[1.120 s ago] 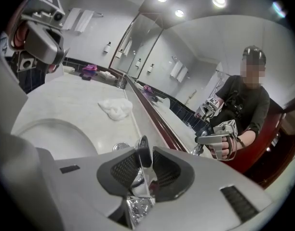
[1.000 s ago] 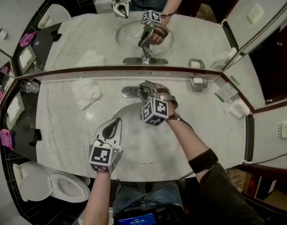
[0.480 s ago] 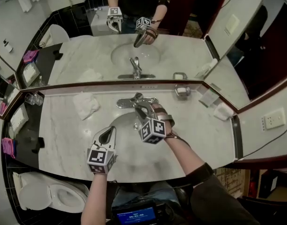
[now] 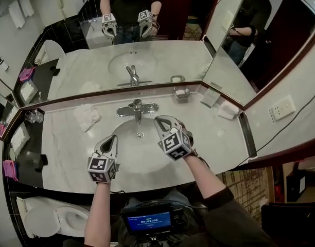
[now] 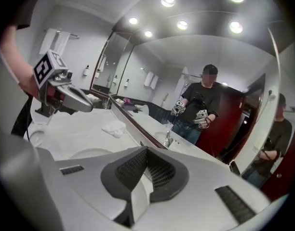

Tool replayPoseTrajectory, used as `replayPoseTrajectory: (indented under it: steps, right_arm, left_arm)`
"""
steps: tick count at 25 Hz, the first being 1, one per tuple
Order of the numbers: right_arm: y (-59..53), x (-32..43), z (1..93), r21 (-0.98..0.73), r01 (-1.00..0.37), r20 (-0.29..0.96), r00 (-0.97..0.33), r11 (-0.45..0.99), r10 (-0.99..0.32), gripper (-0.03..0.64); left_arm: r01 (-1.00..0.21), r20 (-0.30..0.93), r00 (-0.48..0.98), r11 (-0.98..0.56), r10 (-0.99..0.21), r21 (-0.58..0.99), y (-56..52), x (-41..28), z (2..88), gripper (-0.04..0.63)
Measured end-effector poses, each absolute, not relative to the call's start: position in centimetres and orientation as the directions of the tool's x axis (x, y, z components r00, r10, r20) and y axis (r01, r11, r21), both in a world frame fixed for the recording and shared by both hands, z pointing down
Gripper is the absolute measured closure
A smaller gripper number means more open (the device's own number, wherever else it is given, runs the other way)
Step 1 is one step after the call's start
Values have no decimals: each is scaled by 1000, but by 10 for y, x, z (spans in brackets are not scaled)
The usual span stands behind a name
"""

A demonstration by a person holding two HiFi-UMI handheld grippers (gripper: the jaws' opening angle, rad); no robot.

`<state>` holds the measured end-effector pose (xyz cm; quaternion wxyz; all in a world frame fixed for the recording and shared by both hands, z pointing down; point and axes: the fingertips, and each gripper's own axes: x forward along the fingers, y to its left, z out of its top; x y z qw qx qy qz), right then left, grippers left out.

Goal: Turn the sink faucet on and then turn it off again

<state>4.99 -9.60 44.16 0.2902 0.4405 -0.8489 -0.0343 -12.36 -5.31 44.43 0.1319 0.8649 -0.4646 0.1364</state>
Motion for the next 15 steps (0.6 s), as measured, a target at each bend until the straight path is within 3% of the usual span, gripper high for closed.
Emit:
replayPoseTrajectory:
  steps: [6, 15]
  right_arm:
    - [-60, 91, 430, 76, -858, 421, -434, 508, -796, 595]
    - [-33, 122, 454, -16, -899, 426, -402, 438, -810, 595]
  left_arm:
    - [-830, 344, 550, -544, -761, 125, -44, -114, 433, 594]
    - [-810, 323, 581, -569, -747, 142, -31, -108, 418, 595]
